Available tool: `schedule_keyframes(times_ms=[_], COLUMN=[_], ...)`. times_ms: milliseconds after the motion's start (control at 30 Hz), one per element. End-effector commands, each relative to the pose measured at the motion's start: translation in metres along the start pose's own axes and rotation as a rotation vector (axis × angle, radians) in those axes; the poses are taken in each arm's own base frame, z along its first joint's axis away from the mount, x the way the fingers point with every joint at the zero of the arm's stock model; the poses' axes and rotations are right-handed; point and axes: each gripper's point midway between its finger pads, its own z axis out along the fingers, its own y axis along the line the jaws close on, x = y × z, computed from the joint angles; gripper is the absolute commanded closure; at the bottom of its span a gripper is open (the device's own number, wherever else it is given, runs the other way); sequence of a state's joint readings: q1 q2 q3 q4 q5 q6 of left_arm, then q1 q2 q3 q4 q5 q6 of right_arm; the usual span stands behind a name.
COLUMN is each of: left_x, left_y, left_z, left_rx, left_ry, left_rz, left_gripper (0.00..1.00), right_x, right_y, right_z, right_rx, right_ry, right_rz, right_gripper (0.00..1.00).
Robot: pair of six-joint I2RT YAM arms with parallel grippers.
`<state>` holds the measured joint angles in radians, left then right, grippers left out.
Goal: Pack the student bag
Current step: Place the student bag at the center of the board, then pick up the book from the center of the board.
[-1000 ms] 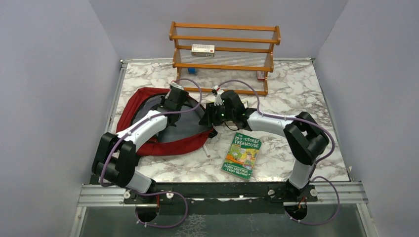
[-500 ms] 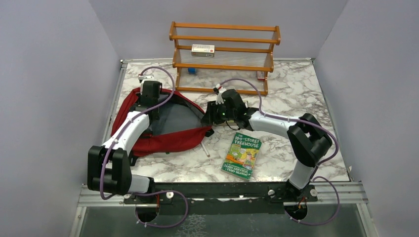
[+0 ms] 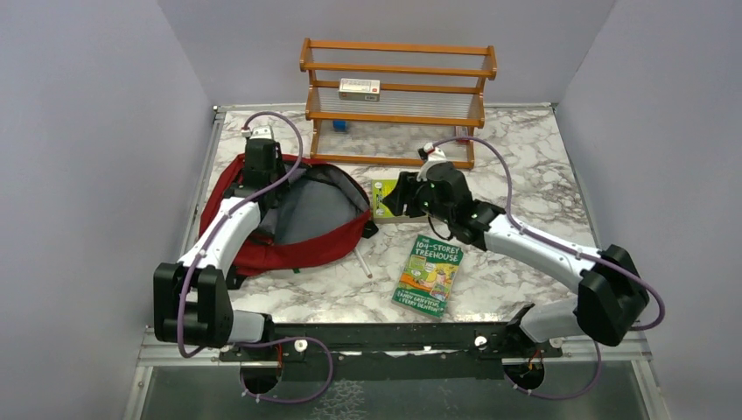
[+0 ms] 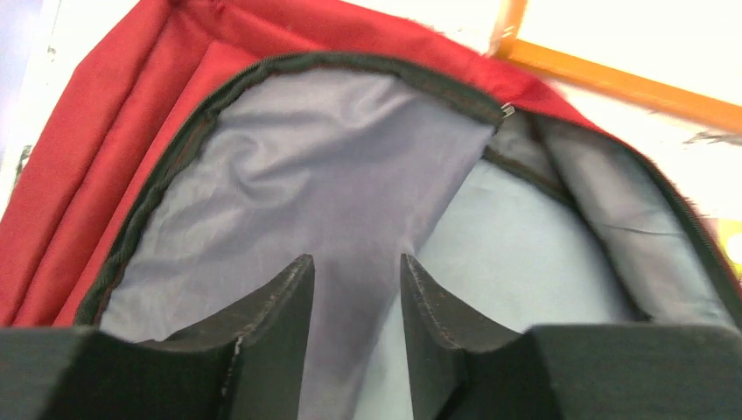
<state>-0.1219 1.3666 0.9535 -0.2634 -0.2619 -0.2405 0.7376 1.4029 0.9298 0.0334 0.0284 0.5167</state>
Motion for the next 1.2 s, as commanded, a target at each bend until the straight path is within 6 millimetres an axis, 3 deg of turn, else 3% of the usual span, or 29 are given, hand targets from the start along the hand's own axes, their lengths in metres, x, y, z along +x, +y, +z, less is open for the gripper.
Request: schedule_keyframes(times_ms=[0,133,300,433,567,733,833,1167], left_x=[-0.043,-0.053,-0.046,-0.011,0.036,0.083,0.103,0.151], left_y=[-0.035,-0.066,-0.134,-0.191,-0.228,-0.258,-0.273,-0.304], left_z=[-0.028,-0.045,-0.076,-0.102,-0.116,-0.128,-0.131,-0.133], left_rx=[0.207,0.339,0.529,0.687,0.782,0.844,0.864,0.963], left_ry=[-0.135,-0.151,-0.155,-0.097,-0.005,0.088,0.114,0.231], left_rz=[-0.065,-0.048,0.039,0.095,0.130,0.124,0.133,0.121], left_gripper=[0.53,0.43,0.38,0.36,0.34,0.33,0.33,0.32], right_x=[0.007,0.028,0.056,0.068,0.085,0.115,0.130,0.177], right_y=[-0.041,-0.079,-0.109,-0.123,-0.130,-0.133,-0.131,-0.120], right_z=[-0.026,-0.048,-0.074,-0.098,-0.124,-0.150,-0.153,-0.134], right_rx=[0.216,0.405,0.559,0.655,0.735,0.776,0.742,0.585], right_ry=[0.000,0.064,0.151,0.177,0.206,0.264,0.277,0.303], right_rz=[0.016,0.063,0.164,0.224,0.314,0.417,0.465,0.640], right_gripper=[0.40,0.36,0.32,0.31,0.29,0.27,0.27,0.28])
